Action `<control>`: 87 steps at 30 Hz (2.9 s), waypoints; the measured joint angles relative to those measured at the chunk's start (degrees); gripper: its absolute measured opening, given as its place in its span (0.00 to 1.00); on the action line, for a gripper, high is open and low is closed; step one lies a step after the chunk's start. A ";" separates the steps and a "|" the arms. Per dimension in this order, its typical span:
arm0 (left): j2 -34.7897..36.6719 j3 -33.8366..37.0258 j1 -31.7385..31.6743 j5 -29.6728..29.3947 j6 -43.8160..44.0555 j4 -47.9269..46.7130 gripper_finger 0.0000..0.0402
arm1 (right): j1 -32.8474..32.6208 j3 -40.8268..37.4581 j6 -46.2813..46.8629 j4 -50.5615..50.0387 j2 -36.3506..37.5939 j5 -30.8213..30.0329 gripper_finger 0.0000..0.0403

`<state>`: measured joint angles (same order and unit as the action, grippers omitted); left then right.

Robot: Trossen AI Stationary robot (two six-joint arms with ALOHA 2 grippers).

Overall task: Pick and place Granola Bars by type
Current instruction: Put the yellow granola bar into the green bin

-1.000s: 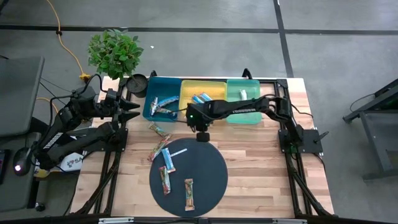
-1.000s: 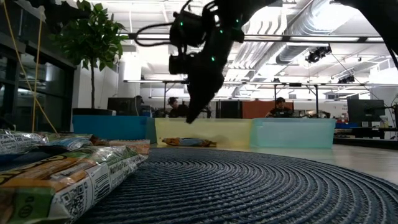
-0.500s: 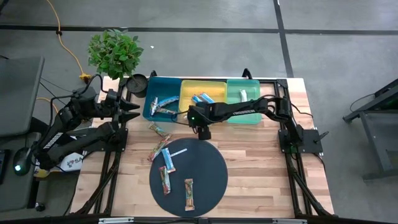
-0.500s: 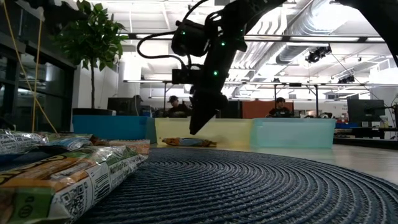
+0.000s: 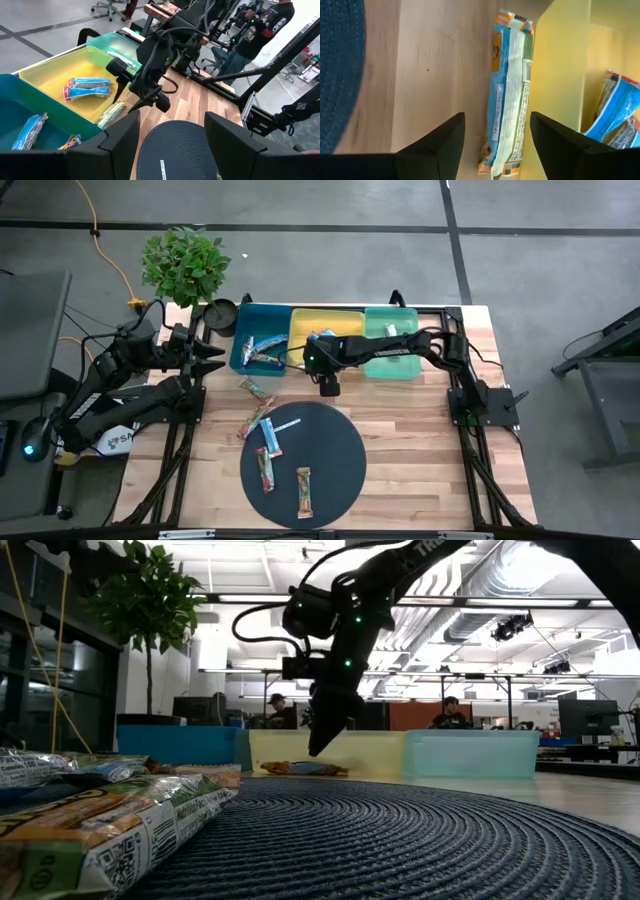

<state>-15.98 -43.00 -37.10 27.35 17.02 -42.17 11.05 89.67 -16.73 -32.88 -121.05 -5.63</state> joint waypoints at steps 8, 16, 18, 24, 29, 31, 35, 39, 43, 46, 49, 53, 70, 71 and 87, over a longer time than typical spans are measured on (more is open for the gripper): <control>0.01 0.00 0.00 -0.10 0.00 0.00 0.54 | 0.39 0.00 -0.26 0.94 -0.12 0.22 0.52; -0.01 0.00 0.00 -0.94 0.00 0.02 0.54 | 1.01 -4.08 0.24 4.65 -0.14 1.76 0.52; -0.01 0.00 0.00 -0.94 0.02 0.02 0.54 | 0.99 -5.29 0.24 5.03 -0.14 1.32 0.52; 0.01 0.00 0.00 -1.03 0.00 0.02 0.54 | 0.98 -6.08 1.53 5.88 -0.14 0.01 0.52; 0.01 0.00 0.00 -1.13 0.02 0.02 0.54 | 1.01 -6.16 1.46 7.11 -0.14 -0.80 0.52; -0.01 0.00 0.00 -1.40 0.00 0.02 0.54 | 1.08 -6.16 1.44 7.22 -0.14 -0.84 0.52; 0.01 0.00 0.00 -1.60 0.00 0.02 0.54 | 1.38 -6.16 2.54 7.14 -0.14 -1.40 0.50; -0.01 0.00 0.00 -1.58 0.02 0.02 0.54 | 1.47 -6.16 2.92 7.01 -0.14 -1.31 0.44; -0.01 0.00 0.00 -1.57 0.02 0.02 0.54 | 1.47 -6.16 2.84 7.01 -0.14 -1.36 0.37; 0.00 0.00 0.00 -1.57 0.00 0.02 0.54 | 1.47 -6.16 2.96 6.96 -0.14 -1.36 0.32; 0.00 0.00 0.00 -1.57 0.01 0.02 0.54 | 1.28 -6.16 2.98 6.92 -0.14 -1.40 0.28; -0.01 0.00 0.00 -1.56 0.02 0.02 0.54 | 1.03 -6.16 5.05 6.66 -0.14 -1.37 0.22; 0.00 0.00 0.00 -1.51 0.02 0.02 0.54 | 0.83 -6.03 15.25 6.52 -0.12 2.45 0.01; -0.01 0.00 0.00 -1.51 0.01 0.02 0.54 | 0.83 -6.03 15.99 6.67 -0.12 3.12 0.01; 0.01 0.00 0.00 -1.33 0.02 0.03 0.54 | 0.79 -1.01 31.33 8.21 -0.20 22.89 0.00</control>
<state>-15.97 -43.00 -37.10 26.02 17.04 -42.14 11.84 88.66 14.60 -24.66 -121.25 17.26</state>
